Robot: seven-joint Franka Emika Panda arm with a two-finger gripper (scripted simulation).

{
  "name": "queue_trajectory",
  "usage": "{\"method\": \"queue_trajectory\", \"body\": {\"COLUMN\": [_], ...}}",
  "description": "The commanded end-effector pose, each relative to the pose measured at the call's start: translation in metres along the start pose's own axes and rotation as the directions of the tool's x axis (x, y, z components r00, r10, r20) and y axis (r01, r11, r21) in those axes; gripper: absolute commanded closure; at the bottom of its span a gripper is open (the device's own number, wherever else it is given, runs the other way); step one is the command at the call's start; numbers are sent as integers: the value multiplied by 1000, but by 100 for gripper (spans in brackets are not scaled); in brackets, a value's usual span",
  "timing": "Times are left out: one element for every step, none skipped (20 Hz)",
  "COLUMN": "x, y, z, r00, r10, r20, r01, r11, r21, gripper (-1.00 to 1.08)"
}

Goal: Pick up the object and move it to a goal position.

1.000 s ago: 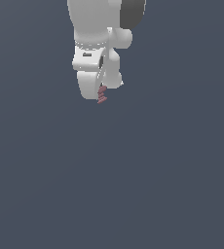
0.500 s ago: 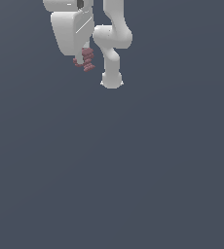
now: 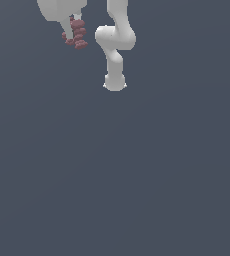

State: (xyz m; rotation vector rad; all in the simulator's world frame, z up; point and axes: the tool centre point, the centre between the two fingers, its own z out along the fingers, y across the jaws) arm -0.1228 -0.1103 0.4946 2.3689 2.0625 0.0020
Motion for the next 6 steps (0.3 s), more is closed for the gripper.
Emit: {"method": "queue_trajectory", "body": {"x": [-3, -4, -5, -5, -6, -6], "y": [-2, -2, -2, -2, -2, -2], "z": [-8, -10, -11, -13, -13, -13], "r00": [1000, 1000, 1000, 1000, 1000, 1000], "r10": [0, 0, 0, 0, 0, 0], "r20": [0, 0, 0, 0, 0, 0], "r01": [0, 0, 0, 0, 0, 0], "r11": [1000, 1000, 1000, 1000, 1000, 1000], "r21": [1, 1, 1, 1, 1, 1], "gripper": [108, 108, 108, 108, 108, 108]}}
